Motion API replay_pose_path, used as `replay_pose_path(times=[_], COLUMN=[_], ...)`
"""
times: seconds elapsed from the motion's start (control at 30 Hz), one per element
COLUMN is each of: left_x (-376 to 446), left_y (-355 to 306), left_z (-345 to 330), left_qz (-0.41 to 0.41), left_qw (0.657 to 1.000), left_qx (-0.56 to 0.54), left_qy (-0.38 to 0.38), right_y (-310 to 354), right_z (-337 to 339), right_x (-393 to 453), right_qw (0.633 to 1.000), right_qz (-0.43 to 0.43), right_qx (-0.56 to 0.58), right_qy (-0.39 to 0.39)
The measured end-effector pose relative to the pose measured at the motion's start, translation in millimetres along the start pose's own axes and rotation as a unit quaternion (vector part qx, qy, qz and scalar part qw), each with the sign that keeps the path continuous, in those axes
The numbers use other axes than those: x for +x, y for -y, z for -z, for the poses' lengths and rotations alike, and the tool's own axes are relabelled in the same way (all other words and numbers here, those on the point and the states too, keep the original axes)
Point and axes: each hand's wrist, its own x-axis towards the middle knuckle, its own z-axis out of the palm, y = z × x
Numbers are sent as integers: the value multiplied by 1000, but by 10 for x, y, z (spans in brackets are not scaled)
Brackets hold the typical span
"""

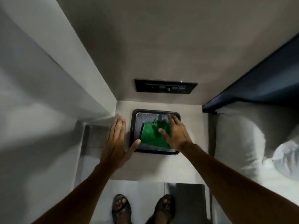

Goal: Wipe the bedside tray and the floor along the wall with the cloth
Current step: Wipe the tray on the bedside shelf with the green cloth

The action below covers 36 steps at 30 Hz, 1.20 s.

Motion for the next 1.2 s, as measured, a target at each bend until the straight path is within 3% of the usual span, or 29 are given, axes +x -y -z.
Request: replay_pose_path(times=[0.23,0.43,0.73,0.87,1.2], left_x=[-155,-186,-219,-240,-761], left_y=[456,560,643,621,650], left_z=[-733,-950,-1027,-1014,-766], left_qz=[28,9,-9,-1,72], left_qw=[999,998,997,999,989], left_qx=[16,58,77,49,-104], left_qy=[9,6,7,-4,-73], right_y=[-385,-384,-298,-222,37], right_z=[-419,-360,-299,-194,-226], right_x=[376,521,508,333,-364], right_qw=[992,996,986,985,995], right_qz=[42,16,81,101,89], right_qx=[-123,-88,-137,-122,35], right_qy=[-2,21,52,73,-26])
